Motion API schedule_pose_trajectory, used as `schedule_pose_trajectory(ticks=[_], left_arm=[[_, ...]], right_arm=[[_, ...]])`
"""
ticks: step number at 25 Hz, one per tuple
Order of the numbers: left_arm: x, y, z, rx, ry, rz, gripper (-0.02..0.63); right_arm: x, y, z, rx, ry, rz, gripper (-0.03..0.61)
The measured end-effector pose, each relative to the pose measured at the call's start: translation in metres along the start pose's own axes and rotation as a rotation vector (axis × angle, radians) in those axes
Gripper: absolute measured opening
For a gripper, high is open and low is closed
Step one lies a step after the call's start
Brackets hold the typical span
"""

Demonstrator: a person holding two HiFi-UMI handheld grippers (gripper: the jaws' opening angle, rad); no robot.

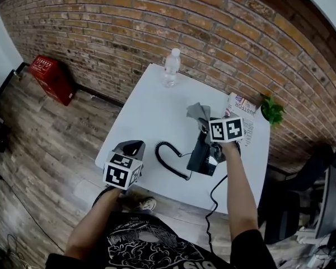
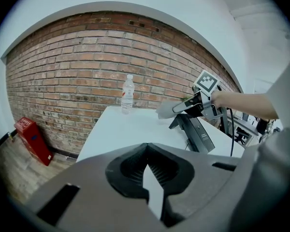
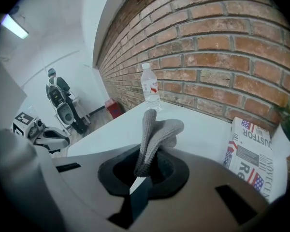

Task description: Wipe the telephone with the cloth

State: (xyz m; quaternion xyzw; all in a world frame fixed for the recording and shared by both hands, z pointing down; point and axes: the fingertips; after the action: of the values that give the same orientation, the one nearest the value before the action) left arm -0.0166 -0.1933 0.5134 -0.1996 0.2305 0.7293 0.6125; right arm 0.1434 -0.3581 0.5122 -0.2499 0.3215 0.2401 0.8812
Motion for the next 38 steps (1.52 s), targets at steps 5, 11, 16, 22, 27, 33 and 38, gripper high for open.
schedule_pose_trajectory(ticks=[5, 11, 16, 22, 27, 33, 38], left_arm=[[0.005, 0.008, -0.002, 0.005, -0.01, -0.014, 0.006], [0.015, 0.015, -0.009, 0.022, -0.028, -0.014, 0.006], [0.018, 0.029, -0.021, 0.026, -0.055, -0.009, 0.006], [0.013, 0.04, -0.04, -0.011, -0.076, 0.043, 0.006], [0.01, 0.047, -0.055, -0.052, -0.094, 0.115, 0.006], [0.011, 0.05, -0.072, -0.099, -0.11, 0.19, 0.006], [0.012, 0.043, -0.079, -0.111, -0.123, 0.238, 0.006]], right_arm=[[-0.009, 0.015, -0.011, 0.023, -0.02, -0.017, 0.011], [-0.017, 0.047, -0.022, 0.041, -0.075, -0.04, 0.011], [-0.012, 0.084, -0.041, 0.067, -0.181, -0.042, 0.011], [0.007, 0.109, -0.054, 0.086, -0.293, 0.043, 0.011], [0.018, 0.122, -0.047, 0.058, -0.338, 0.132, 0.011], [0.035, 0.139, -0.03, -0.016, -0.405, 0.216, 0.011], [0.066, 0.145, -0.013, -0.094, -0.491, 0.284, 0.011]])
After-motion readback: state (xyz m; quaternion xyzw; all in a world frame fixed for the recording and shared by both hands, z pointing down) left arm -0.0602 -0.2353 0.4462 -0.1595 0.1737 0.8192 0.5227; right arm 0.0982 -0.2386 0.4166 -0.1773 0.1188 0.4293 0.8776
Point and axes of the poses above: the fingertips, and each gripper's own axes: x backward along the fingers, y to its left, z out of its underside, and after that the axes turned 8 degrees about -z, right-handed
